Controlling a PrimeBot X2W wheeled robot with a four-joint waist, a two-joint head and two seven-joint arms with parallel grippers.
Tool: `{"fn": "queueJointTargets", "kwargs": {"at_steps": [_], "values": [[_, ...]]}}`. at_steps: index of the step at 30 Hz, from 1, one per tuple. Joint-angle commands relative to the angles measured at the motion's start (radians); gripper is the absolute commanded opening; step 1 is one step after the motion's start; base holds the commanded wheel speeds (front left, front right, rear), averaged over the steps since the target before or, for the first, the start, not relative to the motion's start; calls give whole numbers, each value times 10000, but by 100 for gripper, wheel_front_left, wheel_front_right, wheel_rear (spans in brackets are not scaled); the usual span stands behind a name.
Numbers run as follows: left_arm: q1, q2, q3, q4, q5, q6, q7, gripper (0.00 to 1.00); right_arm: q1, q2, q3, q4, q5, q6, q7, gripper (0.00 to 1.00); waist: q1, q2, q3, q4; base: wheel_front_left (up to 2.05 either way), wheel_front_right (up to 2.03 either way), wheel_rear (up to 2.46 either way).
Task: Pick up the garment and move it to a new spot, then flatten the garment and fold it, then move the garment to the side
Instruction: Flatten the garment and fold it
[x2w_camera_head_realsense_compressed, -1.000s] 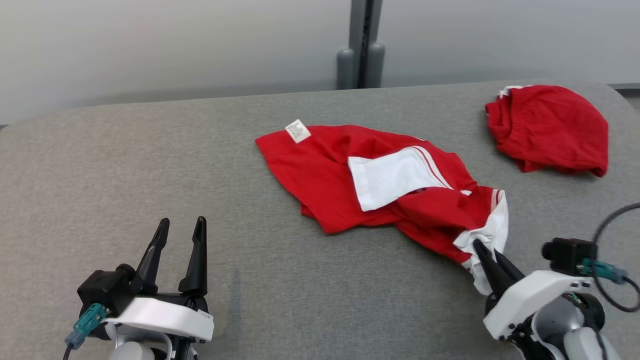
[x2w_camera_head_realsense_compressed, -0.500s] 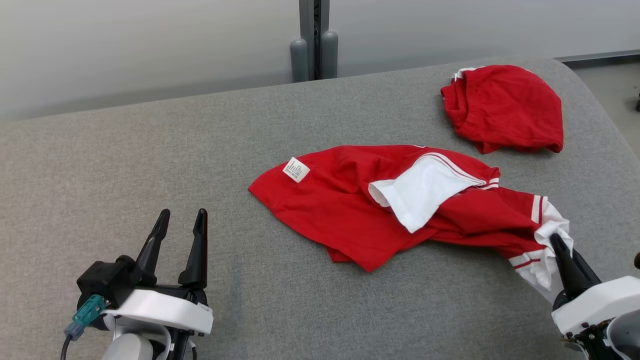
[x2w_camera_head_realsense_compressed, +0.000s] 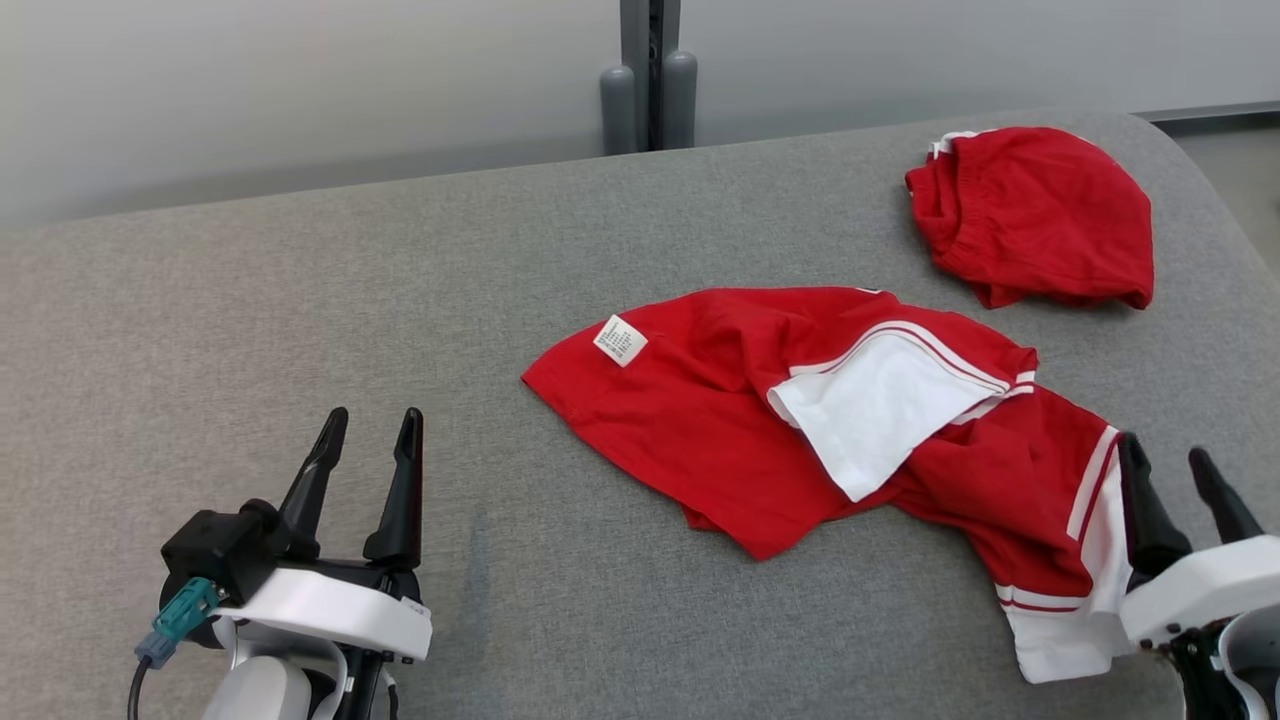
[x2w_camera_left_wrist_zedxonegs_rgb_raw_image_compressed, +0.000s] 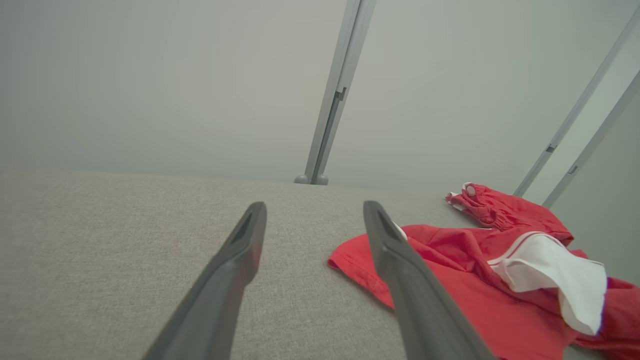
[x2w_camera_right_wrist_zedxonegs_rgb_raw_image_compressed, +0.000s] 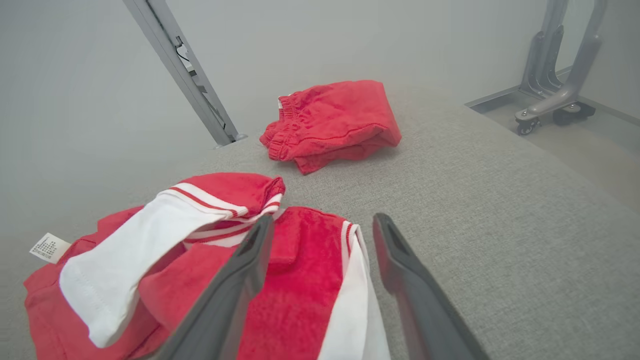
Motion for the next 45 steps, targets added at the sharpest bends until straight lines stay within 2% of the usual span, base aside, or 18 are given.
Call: {"fn": "queueJointTargets", "kwargs": {"at_steps": [1, 12, 16, 23, 39, 45], "values": [[-115, 12, 5, 22, -49, 12, -3, 100, -201, -49, 34, -177, -24, 4, -165, 100, 0, 0, -83, 90, 0, 0, 0], [127, -39, -39, 68, -107, 57, -57, 100, -56, -98, 1177, -1867, -409, 4, -1585, 100, 0, 0, -433, 799, 0, 0, 0], [183, -66, -63, 103, -146, 59, -74, 100, 109, -236, 1547, -1919, -437, 4, -1846, 100, 0, 0, -506, 1079, 0, 0, 0], [292, -65, -90, 173, -189, 53, -84, 100, 304, -251, 1562, -1613, -429, 4, -1934, 100, 0, 0, -665, 1400, 0, 0, 0], [172, -29, -274, 164, -137, 63, 9, 100, 300, -361, 1853, -1407, -403, 4, -1842, 100, 0, 0, -682, 1129, 0, 0, 0], [-351, -7, -800, 570, -248, -127, 1107, 100, 164, -321, 1788, -1465, -377, 4, -1976, 100, 0, 0, -564, 922, 0, 0, 0]]}}
